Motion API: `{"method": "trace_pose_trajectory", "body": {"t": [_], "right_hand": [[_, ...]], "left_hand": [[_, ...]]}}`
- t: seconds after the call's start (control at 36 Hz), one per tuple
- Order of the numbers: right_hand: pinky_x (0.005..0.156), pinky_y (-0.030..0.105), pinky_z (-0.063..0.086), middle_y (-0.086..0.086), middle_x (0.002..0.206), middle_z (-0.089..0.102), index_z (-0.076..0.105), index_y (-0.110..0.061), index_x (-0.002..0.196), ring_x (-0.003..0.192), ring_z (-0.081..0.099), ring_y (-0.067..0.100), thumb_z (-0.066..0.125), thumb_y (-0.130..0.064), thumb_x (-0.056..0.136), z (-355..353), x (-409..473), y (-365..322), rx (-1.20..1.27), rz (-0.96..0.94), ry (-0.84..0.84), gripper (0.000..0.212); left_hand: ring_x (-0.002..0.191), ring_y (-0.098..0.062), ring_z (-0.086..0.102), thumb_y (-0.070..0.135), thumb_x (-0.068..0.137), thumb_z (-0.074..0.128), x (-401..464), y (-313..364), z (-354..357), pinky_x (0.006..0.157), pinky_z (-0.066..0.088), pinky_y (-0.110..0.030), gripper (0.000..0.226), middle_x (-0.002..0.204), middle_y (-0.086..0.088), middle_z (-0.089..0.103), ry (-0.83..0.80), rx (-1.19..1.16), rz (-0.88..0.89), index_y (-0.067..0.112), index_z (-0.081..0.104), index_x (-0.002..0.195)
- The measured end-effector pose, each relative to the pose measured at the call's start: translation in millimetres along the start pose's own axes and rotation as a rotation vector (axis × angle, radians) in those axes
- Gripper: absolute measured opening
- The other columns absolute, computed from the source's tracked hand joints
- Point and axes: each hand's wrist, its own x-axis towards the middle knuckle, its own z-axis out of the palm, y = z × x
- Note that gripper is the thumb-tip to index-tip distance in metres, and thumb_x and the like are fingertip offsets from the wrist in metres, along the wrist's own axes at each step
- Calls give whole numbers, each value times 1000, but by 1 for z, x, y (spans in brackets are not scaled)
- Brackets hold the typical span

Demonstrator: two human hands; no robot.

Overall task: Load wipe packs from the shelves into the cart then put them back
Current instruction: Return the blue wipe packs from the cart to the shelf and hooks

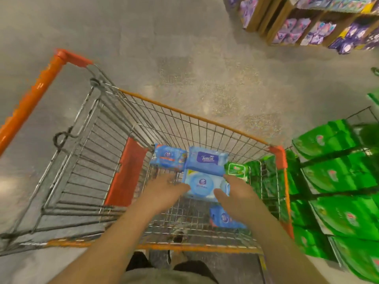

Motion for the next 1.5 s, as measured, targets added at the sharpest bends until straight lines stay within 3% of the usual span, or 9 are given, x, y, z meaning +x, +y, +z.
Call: {"method": "trace_pose_trajectory", "body": {"t": [0.08,0.36,0.58,0.69,0.81,1.0,1.22,1.31,1.5], "right_hand": [[119,36,28,2,165,28,28,-19,158,150,30,22,51,-45,102,16,37,20,-21,-29,-72,66],[120,39,29,7,159,39,41,-19,152,147,35,25,54,-35,101,90,155,70,-197,-214,-235,56],[110,58,39,29,144,47,46,6,143,131,47,47,62,-38,87,148,210,104,-380,-348,-128,73],[100,54,48,28,131,55,51,9,139,117,54,46,44,-42,89,156,212,101,-359,-350,26,71],[94,50,47,25,124,55,55,5,136,108,53,44,51,-33,88,163,217,95,-348,-343,117,62],[92,48,51,17,123,59,61,-6,130,110,57,41,59,-37,73,155,218,90,-289,-321,93,64],[111,39,34,15,150,43,31,-9,153,138,41,34,66,-45,88,141,231,92,-314,-169,-190,83],[109,39,35,16,153,38,28,-7,150,140,38,33,63,-61,85,145,234,103,-369,-63,-302,91],[116,42,27,9,159,29,27,-13,152,146,29,28,64,-75,77,154,235,112,-396,-178,-272,104]], "left_hand": [[119,-23,55,52,92,65,33,-7,27,98,45,-39,59,145,-1,53,-28,-277,-235,25,53,143],[124,-29,52,58,92,60,120,-65,108,112,41,-48,49,124,-3,59,-142,-624,-611,27,53,130],[145,-27,35,66,91,58,165,-84,153,118,36,-45,63,161,-3,35,-262,-719,-593,39,44,146],[130,-17,48,73,86,59,190,-85,169,109,42,-41,36,144,6,51,-222,-879,-613,43,56,108],[119,-14,62,88,59,66,215,-94,191,104,48,-40,79,125,6,71,-186,-1051,-600,36,73,117],[74,-15,77,62,94,54,230,-84,204,69,63,-31,49,92,-4,80,-115,-1347,-561,20,73,111],[90,-18,76,65,92,52,229,-94,217,98,55,-44,53,104,-4,79,-60,-1376,-474,21,74,113],[92,-18,76,65,93,51,231,-100,217,83,60,-36,53,106,-4,79,-74,-1385,-471,22,74,113],[112,-31,70,67,89,54,238,-115,219,106,50,-51,61,118,-13,75,-68,-1423,-426,18,72,121]]}}
